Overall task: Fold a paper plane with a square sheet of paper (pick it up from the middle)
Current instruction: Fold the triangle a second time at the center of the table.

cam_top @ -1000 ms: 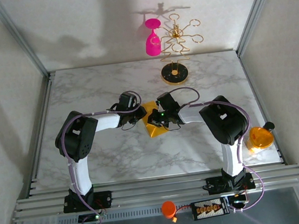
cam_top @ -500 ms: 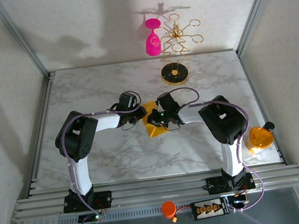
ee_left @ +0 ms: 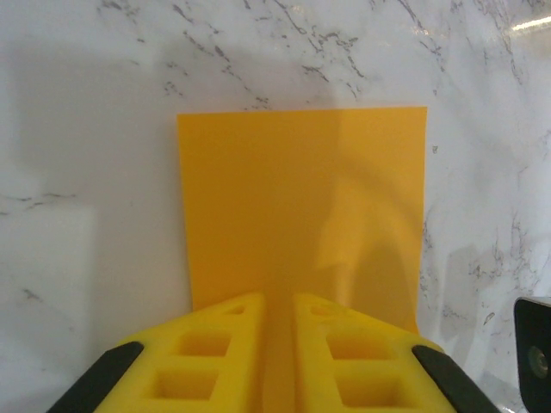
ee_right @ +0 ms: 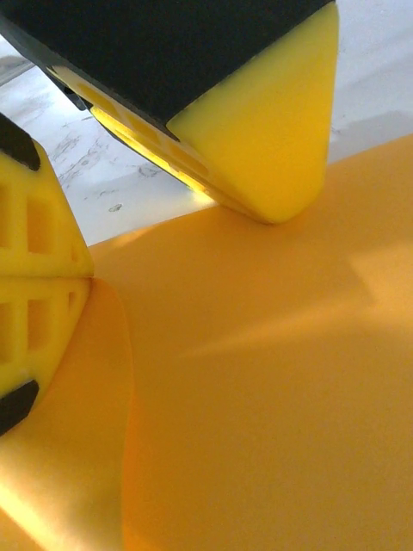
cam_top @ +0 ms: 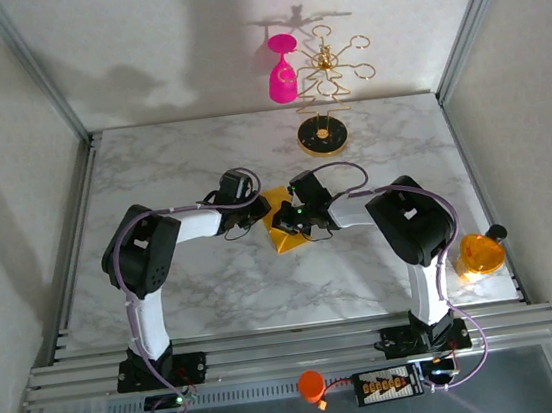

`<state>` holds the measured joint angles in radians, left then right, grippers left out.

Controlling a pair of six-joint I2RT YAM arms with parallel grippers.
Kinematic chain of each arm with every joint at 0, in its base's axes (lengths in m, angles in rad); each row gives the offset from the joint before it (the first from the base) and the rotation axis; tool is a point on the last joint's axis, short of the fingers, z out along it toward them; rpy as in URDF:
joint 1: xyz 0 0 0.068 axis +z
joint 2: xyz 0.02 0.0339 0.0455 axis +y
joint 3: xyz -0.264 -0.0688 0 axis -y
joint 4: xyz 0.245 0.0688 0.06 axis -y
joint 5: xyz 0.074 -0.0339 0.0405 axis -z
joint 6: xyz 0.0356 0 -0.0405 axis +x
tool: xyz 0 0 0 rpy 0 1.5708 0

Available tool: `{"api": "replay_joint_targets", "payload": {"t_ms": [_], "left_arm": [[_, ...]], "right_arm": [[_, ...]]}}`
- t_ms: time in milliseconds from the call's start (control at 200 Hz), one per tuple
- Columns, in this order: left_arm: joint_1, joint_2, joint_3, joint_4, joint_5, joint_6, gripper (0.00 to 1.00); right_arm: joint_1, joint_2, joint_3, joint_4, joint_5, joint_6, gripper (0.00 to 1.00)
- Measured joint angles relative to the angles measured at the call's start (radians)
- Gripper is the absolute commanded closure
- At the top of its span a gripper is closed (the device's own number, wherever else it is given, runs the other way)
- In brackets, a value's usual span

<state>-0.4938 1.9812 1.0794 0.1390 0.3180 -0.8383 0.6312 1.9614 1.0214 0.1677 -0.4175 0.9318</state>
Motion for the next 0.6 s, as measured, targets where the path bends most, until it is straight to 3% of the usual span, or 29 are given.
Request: {"api": "replay_joint_targets", "payload": {"t_ms": [386, 601], "left_arm": [[0.000, 0.000, 0.000, 0.000, 0.000, -0.003, 0.83], [0.004, -0.003, 0.013, -0.019, 0.008, -0.010, 0.76]], "right_arm": [[0.000, 0.000, 0.000, 0.000, 0.003, 0.000, 1.00], [0.000, 0.000, 0.000, -0.007, 0.003, 0.000, 0.98]]}}
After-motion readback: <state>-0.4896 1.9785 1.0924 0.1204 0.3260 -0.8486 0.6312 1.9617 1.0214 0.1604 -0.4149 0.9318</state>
